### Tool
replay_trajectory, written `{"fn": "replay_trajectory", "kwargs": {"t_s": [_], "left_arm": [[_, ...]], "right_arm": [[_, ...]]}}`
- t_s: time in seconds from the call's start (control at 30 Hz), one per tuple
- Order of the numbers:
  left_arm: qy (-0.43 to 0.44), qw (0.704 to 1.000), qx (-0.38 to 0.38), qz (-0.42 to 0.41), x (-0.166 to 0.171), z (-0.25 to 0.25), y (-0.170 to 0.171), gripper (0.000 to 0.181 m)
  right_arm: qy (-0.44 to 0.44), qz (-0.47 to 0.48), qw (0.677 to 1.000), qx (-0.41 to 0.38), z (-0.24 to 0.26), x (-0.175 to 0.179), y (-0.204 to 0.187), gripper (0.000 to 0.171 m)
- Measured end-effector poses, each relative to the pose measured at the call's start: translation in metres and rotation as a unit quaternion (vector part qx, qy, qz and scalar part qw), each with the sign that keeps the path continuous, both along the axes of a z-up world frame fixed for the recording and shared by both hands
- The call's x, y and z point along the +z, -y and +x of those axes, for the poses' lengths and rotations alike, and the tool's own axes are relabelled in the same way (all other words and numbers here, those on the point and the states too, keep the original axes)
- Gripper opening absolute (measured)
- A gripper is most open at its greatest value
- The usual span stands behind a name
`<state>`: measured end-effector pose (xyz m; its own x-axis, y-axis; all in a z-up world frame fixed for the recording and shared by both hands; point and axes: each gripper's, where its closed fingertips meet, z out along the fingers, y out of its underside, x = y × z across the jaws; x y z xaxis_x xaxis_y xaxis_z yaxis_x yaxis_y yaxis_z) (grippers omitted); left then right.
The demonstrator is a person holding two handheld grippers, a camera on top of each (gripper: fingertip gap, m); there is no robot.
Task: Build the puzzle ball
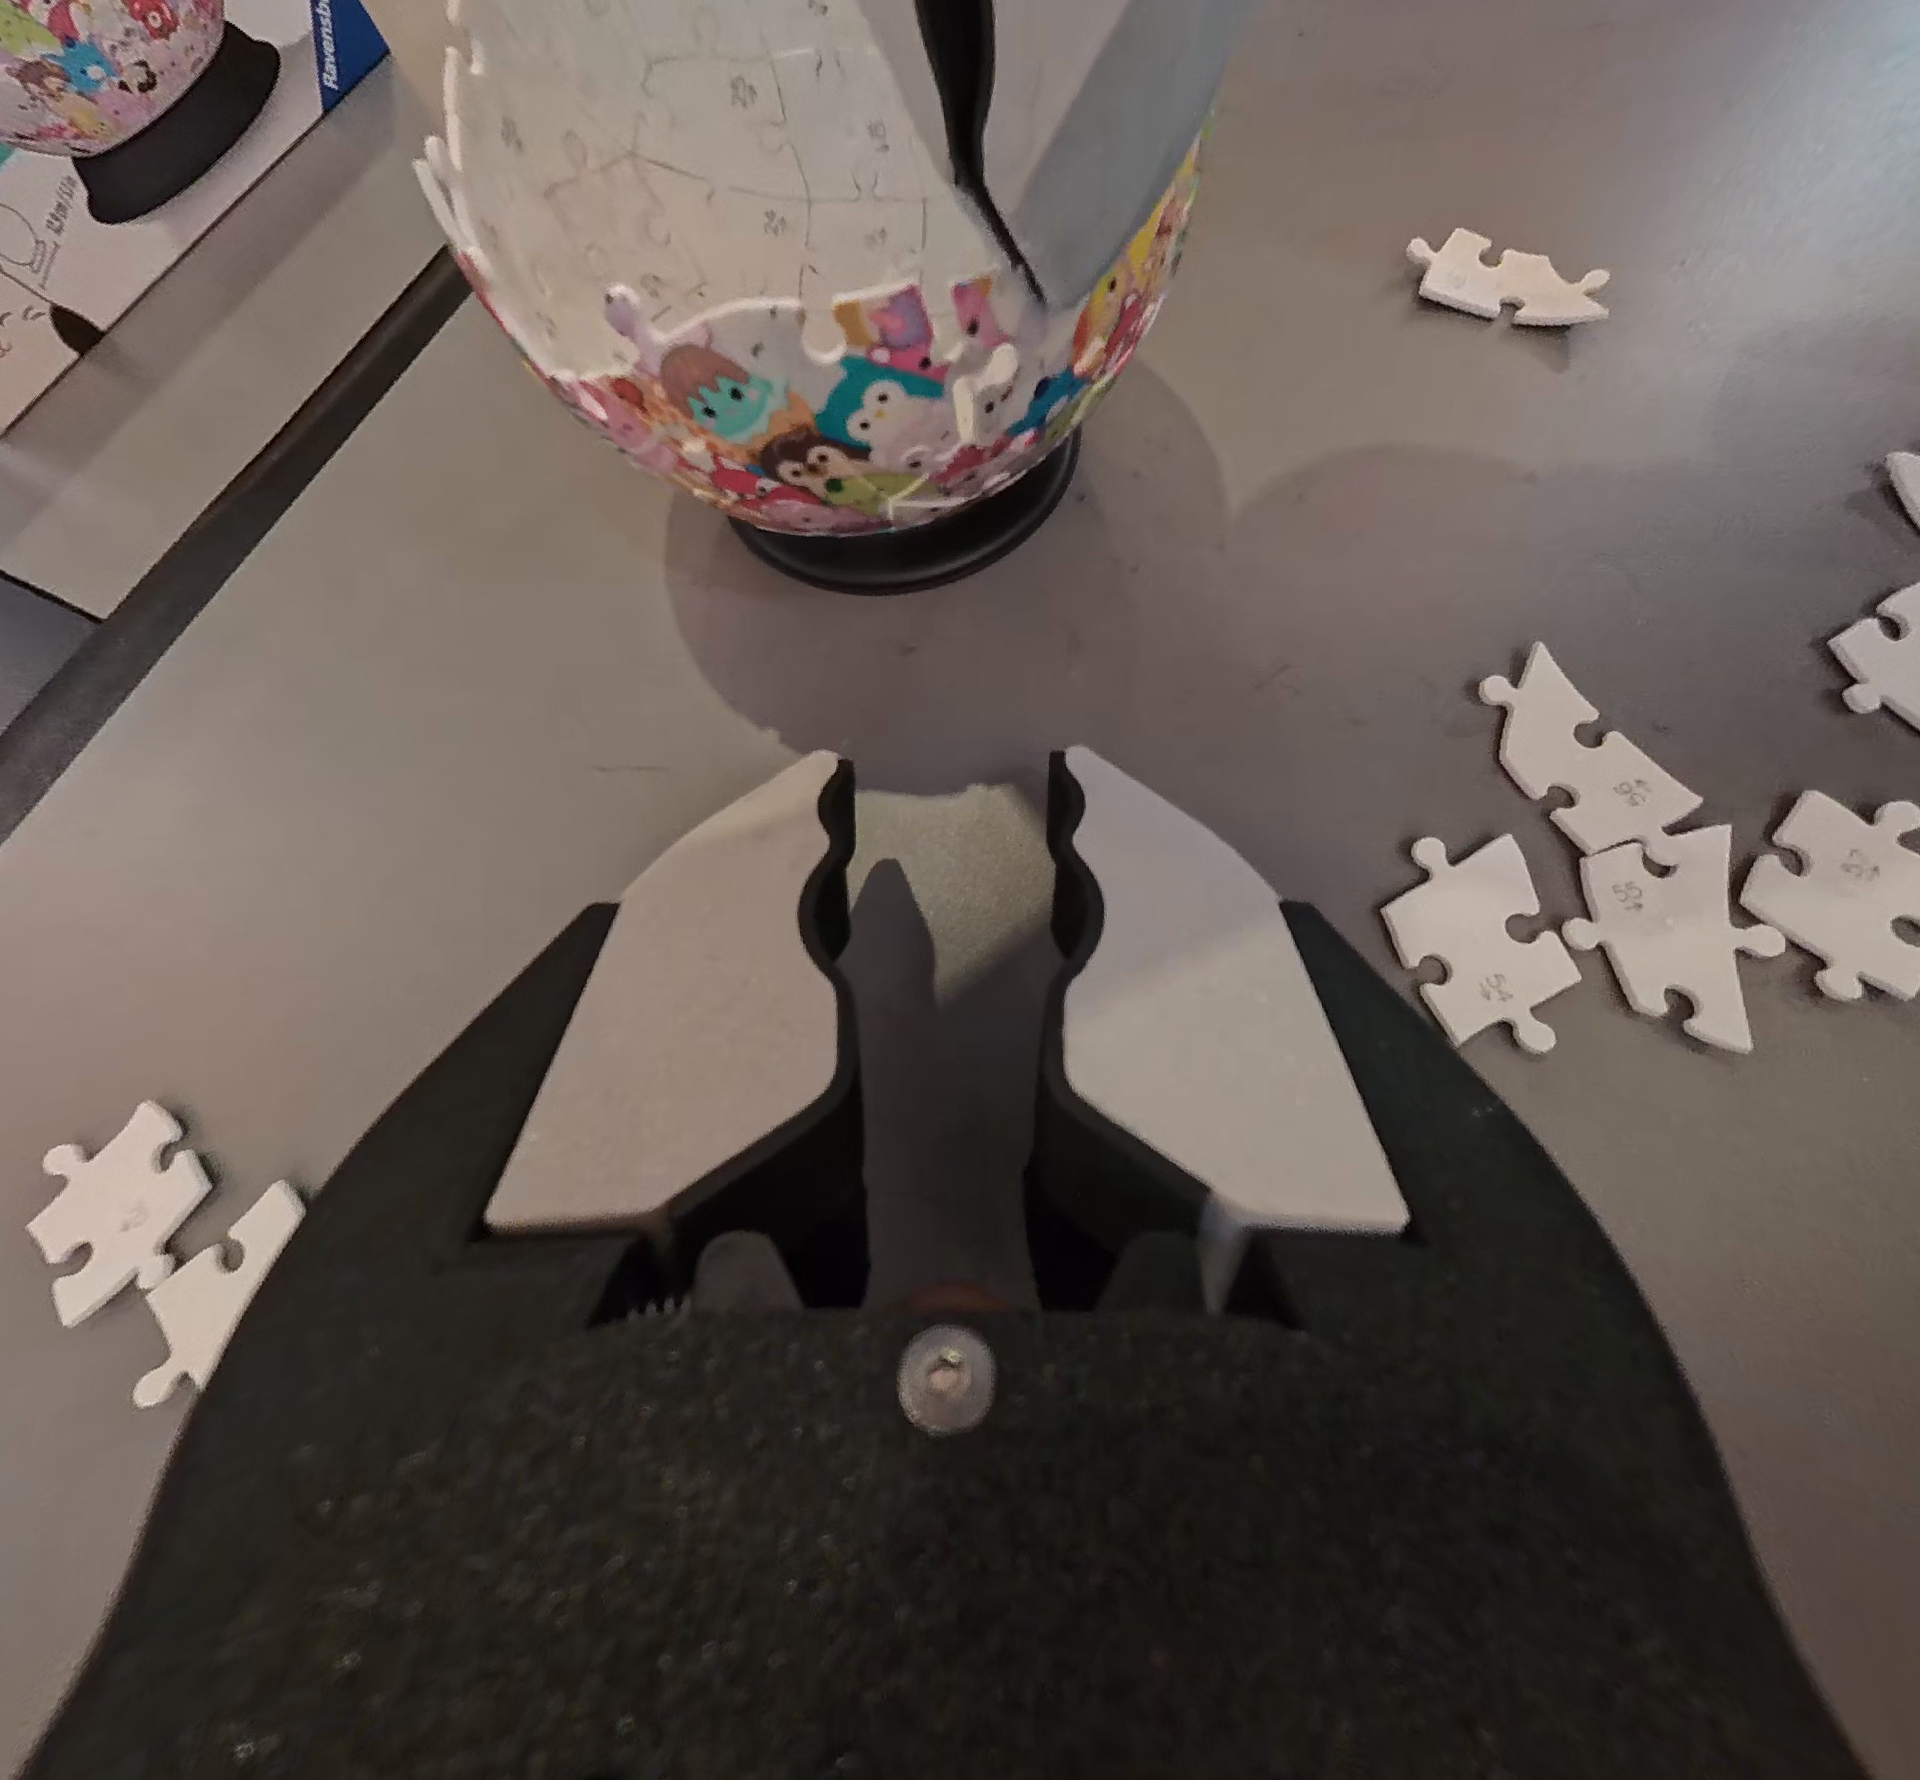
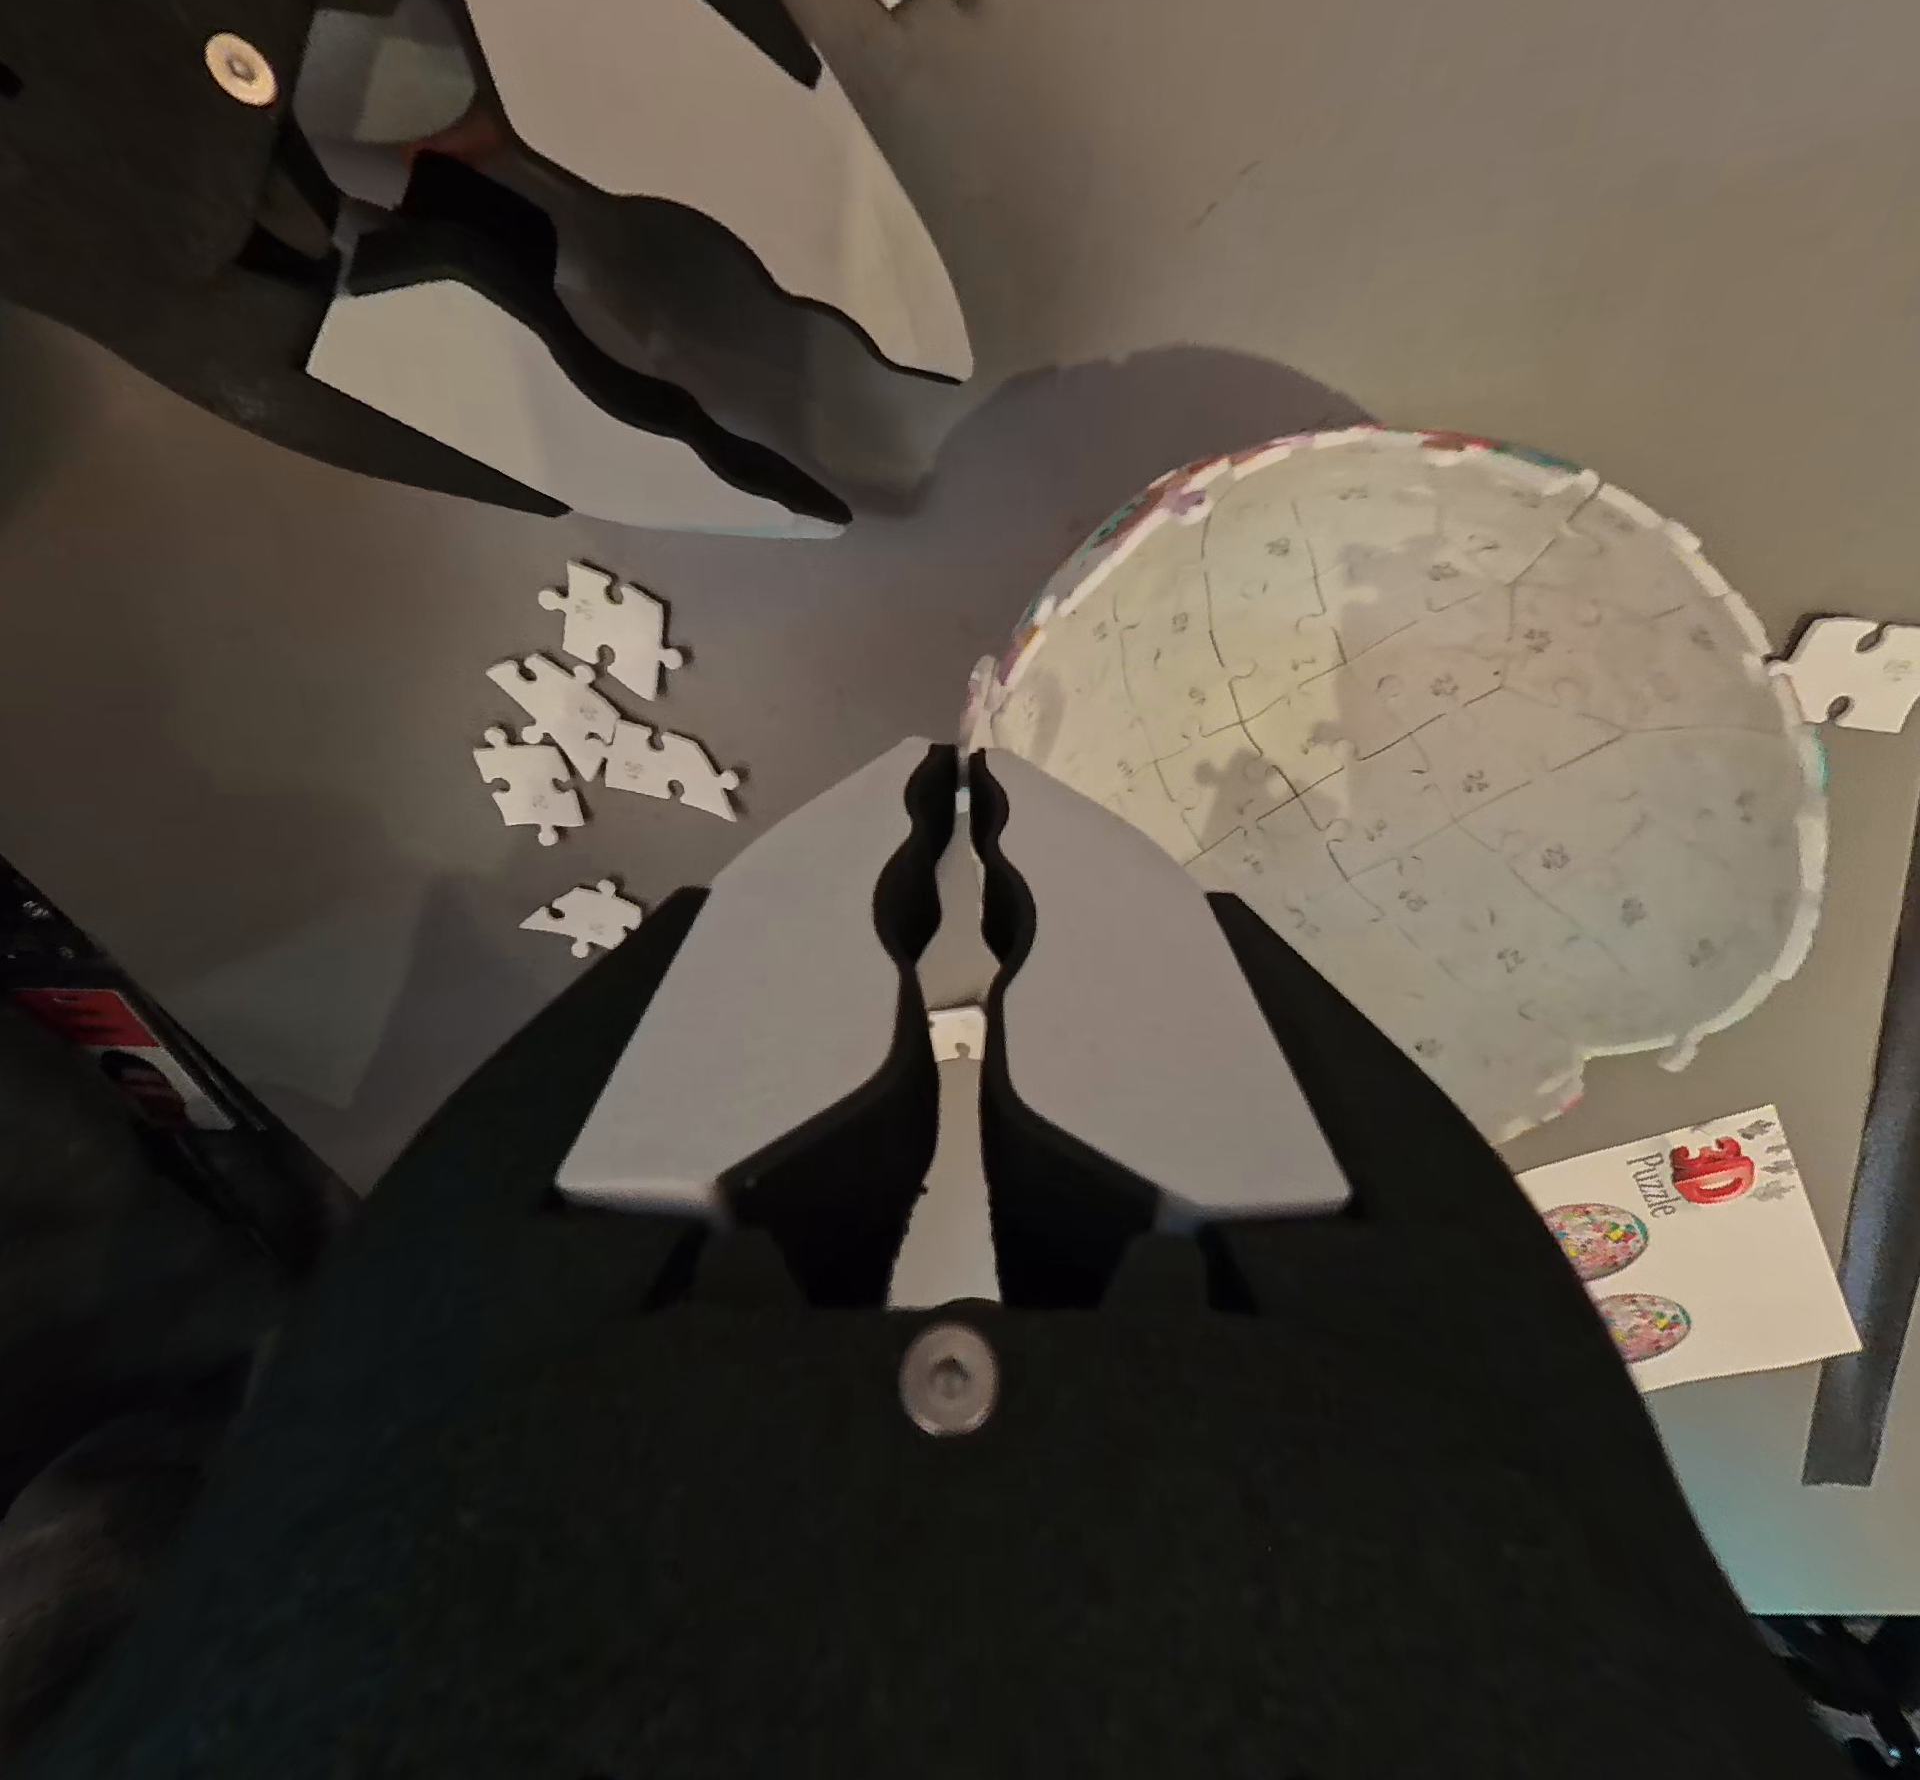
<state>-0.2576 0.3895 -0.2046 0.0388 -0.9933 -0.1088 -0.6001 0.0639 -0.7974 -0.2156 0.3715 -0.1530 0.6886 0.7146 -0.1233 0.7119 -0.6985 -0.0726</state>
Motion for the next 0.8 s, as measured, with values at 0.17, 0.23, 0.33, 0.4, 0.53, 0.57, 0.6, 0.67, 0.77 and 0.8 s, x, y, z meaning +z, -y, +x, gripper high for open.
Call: {"fn": "replay_trajectory", "kwargs": {"t_s": [0.17, 0.23, 0.33, 0.4, 0.53, 0.57, 0.6, 0.67, 0.77, 0.8], "left_arm": [[0.000, 1.000, 0.000, 0.000, 0.000, 0.000, 0.000, 0.035], [0.000, 1.000, 0.002, 0.002, 0.000, 0.000, 0.000, 0.035], [0.025, 1.000, 0.005, 0.003, 0.008, 0.007, 0.003, 0.033], [0.061, 0.998, 0.010, 0.008, 0.021, 0.016, 0.007, 0.029], [0.093, 0.994, 0.037, 0.035, 0.034, 0.027, 0.007, 0.026], [0.094, 0.994, 0.040, 0.036, 0.035, 0.028, 0.007, 0.022], [0.095, 0.994, 0.042, 0.034, 0.035, 0.029, 0.007, 0.018], [0.098, 0.994, 0.044, 0.018, 0.034, 0.031, 0.007, 0.013], [0.112, 0.992, 0.057, -0.018, 0.037, 0.035, 0.006, 0.009], [0.114, 0.991, 0.063, -0.031, 0.036, 0.036, 0.005, 0.008]], "right_arm": [[0.000, 0.010, 1.000, 0.006, 0.001, 0.000, -0.001, 0.002], [-0.004, 0.010, 1.000, 0.002, 0.002, 0.000, -0.001, 0.002], [-0.007, 0.013, 1.000, -0.002, 0.002, 0.000, -0.002, 0.002], [-0.006, 0.015, 1.000, -0.002, 0.002, 0.000, -0.002, 0.003], [-0.007, 0.010, 1.000, -0.006, 0.003, 0.000, -0.003, 0.003], [-0.008, 0.009, 1.000, -0.007, 0.003, 0.000, -0.003, 0.003], [-0.009, 0.008, 1.000, -0.010, 0.003, 0.000, -0.003, 0.003], [-0.009, 0.011, 1.000, -0.010, 0.003, 0.000, -0.003, 0.003], [-0.005, 0.020, 1.000, -0.006, 0.003, 0.000, -0.004, 0.003], [-0.004, 0.023, 1.000, -0.006, 0.003, 0.000, -0.004, 0.003]]}}
